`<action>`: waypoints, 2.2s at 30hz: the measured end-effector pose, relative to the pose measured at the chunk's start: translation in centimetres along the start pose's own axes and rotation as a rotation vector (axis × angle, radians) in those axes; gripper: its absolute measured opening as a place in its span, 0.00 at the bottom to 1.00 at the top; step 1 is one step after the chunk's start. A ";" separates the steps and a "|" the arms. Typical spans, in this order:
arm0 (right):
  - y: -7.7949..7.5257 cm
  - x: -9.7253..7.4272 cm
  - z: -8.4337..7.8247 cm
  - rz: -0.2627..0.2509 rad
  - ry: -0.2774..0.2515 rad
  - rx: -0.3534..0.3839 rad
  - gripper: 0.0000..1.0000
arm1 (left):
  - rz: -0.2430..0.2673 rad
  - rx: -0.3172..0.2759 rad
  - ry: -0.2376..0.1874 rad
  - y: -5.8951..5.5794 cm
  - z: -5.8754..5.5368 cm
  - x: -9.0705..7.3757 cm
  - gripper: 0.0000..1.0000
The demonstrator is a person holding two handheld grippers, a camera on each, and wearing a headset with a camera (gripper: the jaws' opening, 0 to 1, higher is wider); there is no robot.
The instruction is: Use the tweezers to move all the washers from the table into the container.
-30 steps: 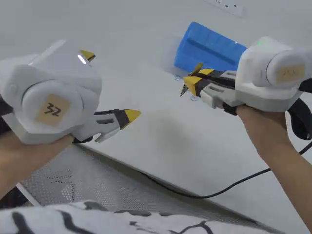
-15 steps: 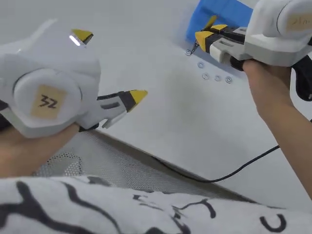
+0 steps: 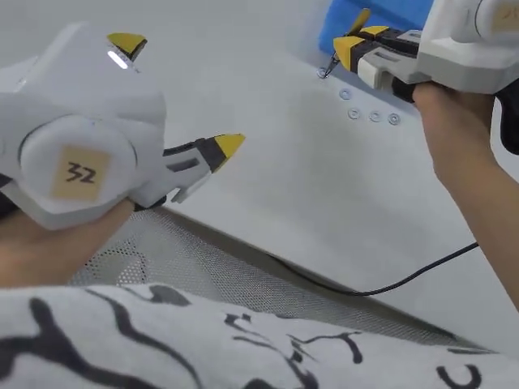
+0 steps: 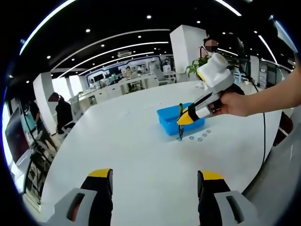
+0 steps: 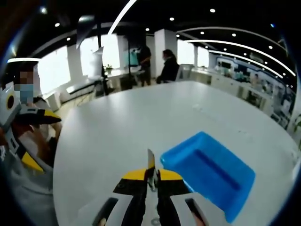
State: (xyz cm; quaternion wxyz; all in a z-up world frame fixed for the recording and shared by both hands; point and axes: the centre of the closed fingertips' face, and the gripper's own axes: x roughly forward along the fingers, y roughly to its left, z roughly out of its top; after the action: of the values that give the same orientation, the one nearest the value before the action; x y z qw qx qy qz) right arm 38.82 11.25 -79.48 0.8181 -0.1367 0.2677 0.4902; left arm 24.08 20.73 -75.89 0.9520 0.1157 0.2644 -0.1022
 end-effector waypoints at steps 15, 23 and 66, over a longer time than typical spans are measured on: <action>0.2 0.5 -0.1 0.008 0.004 -0.007 0.04 | 0.008 0.053 0.024 -0.1 -0.4 0.1 0.73; 0.1 0.4 0.0 0.004 0.024 0.017 0.03 | 0.020 0.046 0.021 0.1 -0.3 0.1 0.73; -7.0 0.5 6.1 -0.141 -0.163 0.147 0.03 | 0.044 0.063 0.026 0.5 -0.4 0.1 0.75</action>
State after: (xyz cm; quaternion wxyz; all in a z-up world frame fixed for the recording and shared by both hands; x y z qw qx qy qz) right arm 46.99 11.21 -75.05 0.8774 -0.0547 0.2252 0.4200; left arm 24.10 21.25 -76.17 0.9464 0.1526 0.2708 -0.0880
